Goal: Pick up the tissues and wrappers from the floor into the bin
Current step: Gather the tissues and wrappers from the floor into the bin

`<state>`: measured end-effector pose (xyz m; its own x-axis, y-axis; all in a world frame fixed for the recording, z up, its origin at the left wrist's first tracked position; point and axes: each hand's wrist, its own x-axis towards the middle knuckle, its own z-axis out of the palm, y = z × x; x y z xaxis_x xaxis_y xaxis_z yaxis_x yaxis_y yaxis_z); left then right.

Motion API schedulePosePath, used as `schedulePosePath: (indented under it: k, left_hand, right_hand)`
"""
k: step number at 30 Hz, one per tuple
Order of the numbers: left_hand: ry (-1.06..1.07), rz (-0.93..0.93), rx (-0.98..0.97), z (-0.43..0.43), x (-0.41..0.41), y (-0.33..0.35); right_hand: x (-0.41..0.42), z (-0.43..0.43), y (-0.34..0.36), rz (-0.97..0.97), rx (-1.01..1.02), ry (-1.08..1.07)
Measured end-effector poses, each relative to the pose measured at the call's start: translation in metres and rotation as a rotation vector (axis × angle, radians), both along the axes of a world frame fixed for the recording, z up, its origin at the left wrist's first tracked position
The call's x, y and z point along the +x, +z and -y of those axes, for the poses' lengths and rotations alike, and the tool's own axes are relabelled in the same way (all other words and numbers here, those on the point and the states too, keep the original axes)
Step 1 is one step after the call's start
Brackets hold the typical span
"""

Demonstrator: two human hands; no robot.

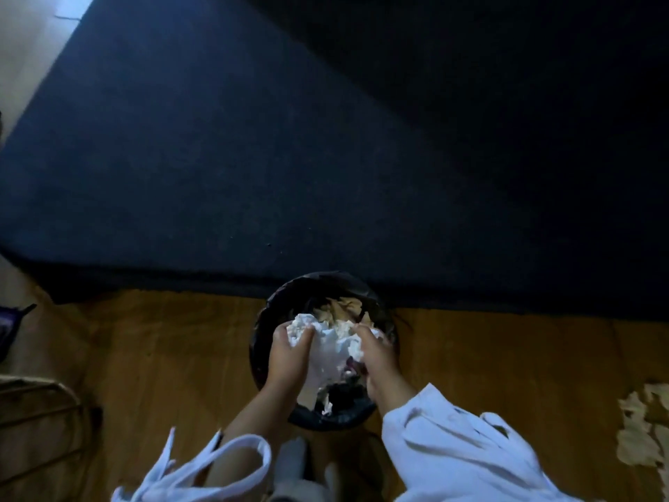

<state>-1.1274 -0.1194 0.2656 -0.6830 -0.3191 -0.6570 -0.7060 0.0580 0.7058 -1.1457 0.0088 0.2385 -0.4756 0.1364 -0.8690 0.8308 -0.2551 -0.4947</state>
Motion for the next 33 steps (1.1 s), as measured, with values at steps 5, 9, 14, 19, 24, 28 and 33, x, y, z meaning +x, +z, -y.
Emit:
schedulePosePath:
  k: [5,9,14,19,24,28,33]
  left_hand:
    - [-0.102,0.18,0.075,0.011,0.001,-0.025]
    - [-0.169,0.19,0.056,0.019,-0.001,-0.021]
    - [-0.299,0.147,-0.025,0.019,0.0,-0.006]
    - [-0.494,0.078,-0.074,0.0,0.005,0.013]
    - [-0.684,0.039,-0.106,-0.042,0.015,0.028]
    - [-0.894,-0.035,-0.156,-0.094,0.037,0.038]
    - [-1.159,-0.023,-0.163,-0.177,0.092,0.043]
  right_hand:
    - [-0.005,0.0,-0.013,-0.023,0.061,0.116]
    - [0.001,-0.003,-0.006,-0.006,0.112,0.157]
    - [0.015,-0.007,0.01,-0.014,0.109,0.083]
    - [0.037,-0.018,0.032,-0.023,0.15,-0.013]
    - [0.075,-0.055,0.044,-0.064,0.172,-0.129]
    - [0.122,-0.104,0.047,-0.054,0.193,-0.28]
    - [0.202,-0.179,0.045,-0.033,0.25,-0.51]
